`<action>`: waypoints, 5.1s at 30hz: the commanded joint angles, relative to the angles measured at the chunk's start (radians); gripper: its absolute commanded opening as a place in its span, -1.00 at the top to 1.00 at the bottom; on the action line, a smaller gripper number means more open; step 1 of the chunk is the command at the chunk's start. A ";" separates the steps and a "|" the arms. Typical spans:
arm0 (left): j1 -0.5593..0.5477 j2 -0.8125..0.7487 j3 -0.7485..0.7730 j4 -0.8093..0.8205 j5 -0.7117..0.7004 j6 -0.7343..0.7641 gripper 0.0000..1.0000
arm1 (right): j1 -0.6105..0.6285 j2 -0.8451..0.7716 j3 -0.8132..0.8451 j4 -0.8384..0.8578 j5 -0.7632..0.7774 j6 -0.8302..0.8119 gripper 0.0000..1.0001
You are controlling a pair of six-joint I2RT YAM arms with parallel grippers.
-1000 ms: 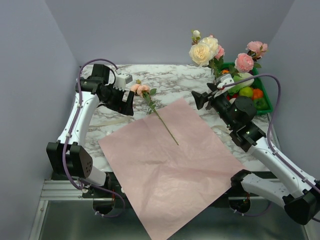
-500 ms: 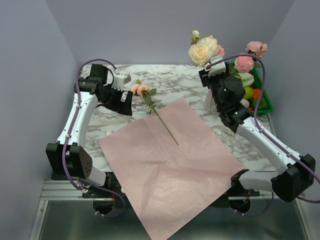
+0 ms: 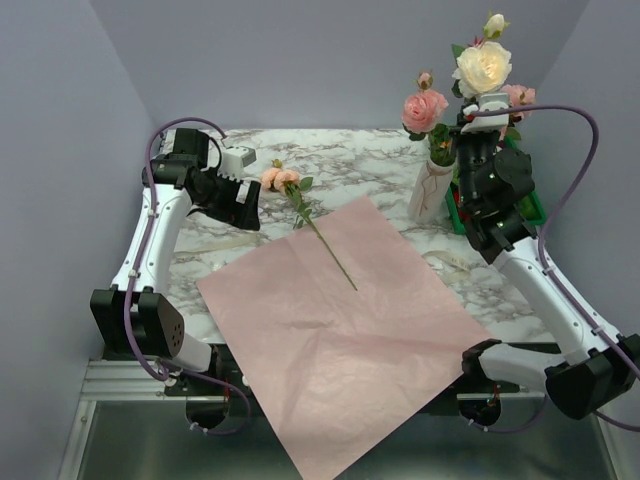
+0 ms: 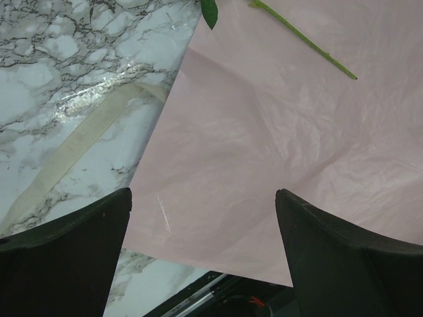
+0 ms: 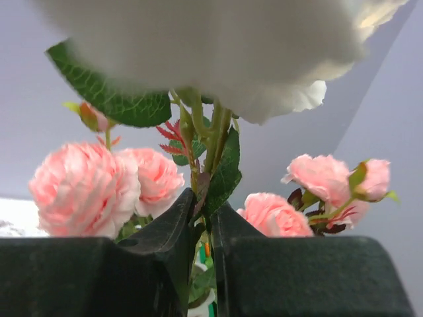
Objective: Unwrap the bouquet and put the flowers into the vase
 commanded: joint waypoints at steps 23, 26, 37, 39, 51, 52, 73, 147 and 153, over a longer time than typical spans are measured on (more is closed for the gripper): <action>0.031 -0.023 -0.003 -0.018 0.042 0.027 -0.97 | -0.049 -0.126 -0.119 -0.302 -0.157 0.352 -0.63; 0.031 -0.020 -0.003 -0.018 0.049 0.024 -0.97 | -0.049 -0.213 -0.164 -0.306 -0.197 0.404 -0.63; 0.031 -0.014 -0.001 -0.017 0.057 0.015 -0.97 | -0.036 -0.448 -0.366 -0.312 -0.488 0.459 -0.40; 0.031 -0.005 0.007 -0.018 0.065 0.006 -0.97 | -0.019 -0.458 -0.406 -0.318 -0.501 0.473 -0.33; 0.032 0.020 0.050 -0.032 0.059 -0.008 -0.97 | 0.250 -0.073 -0.499 -0.224 -0.421 0.559 -0.36; 0.032 0.020 0.050 -0.035 0.060 -0.008 -0.97 | 0.257 -0.018 -0.444 -0.236 -0.422 0.562 -0.39; 0.044 0.011 0.062 -0.058 0.023 0.007 -0.97 | 0.271 0.914 0.435 -0.595 -0.481 0.473 -0.39; 0.414 -0.003 0.292 -0.142 0.316 0.049 -0.98 | 0.572 -0.439 0.037 -0.058 -0.091 -0.051 0.99; 0.345 -0.032 0.225 -0.067 0.260 0.013 -0.97 | 0.548 -0.416 -0.023 0.230 0.151 -0.315 0.99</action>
